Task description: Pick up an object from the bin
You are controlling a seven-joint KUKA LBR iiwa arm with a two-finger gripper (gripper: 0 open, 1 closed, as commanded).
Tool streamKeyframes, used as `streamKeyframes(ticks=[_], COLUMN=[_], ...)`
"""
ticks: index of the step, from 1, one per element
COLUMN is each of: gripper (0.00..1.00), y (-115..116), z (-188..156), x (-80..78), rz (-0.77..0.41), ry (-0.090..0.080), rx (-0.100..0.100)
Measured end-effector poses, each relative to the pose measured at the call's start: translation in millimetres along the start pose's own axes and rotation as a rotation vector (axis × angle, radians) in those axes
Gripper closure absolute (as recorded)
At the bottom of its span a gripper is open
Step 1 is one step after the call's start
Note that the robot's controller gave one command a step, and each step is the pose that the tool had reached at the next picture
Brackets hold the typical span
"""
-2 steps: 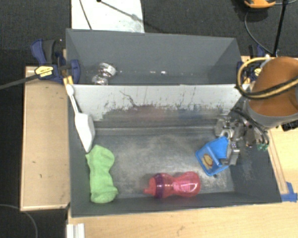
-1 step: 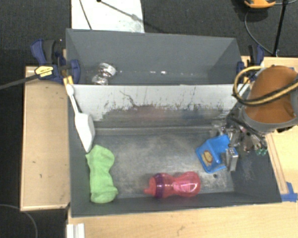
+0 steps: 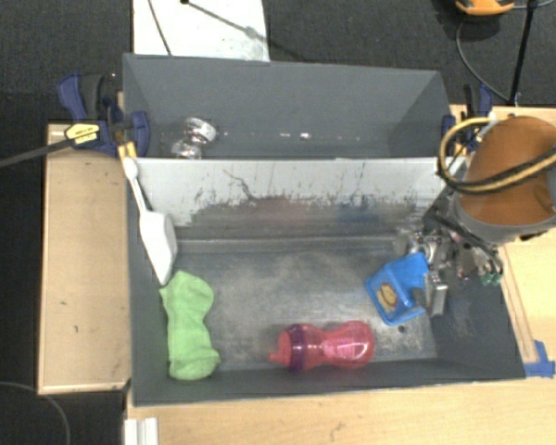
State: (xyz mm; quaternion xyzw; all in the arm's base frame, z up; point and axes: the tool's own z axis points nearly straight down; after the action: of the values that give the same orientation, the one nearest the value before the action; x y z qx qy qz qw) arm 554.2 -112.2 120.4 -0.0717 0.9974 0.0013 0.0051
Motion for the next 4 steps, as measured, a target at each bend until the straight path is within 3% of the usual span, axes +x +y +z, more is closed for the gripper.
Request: streamKeyframes(ticks=[2,3,4], gripper=[0.0,1.0,1.0], y=[0.0,-4.1,-4.1], z=[18.3,17.3,17.3], x=[-5.2,-6.6,-6.6], rz=[-0.058,-0.059,-0.059], ry=[0.021,0.019,0.019], rx=[-0.01,-0.003,-0.003])
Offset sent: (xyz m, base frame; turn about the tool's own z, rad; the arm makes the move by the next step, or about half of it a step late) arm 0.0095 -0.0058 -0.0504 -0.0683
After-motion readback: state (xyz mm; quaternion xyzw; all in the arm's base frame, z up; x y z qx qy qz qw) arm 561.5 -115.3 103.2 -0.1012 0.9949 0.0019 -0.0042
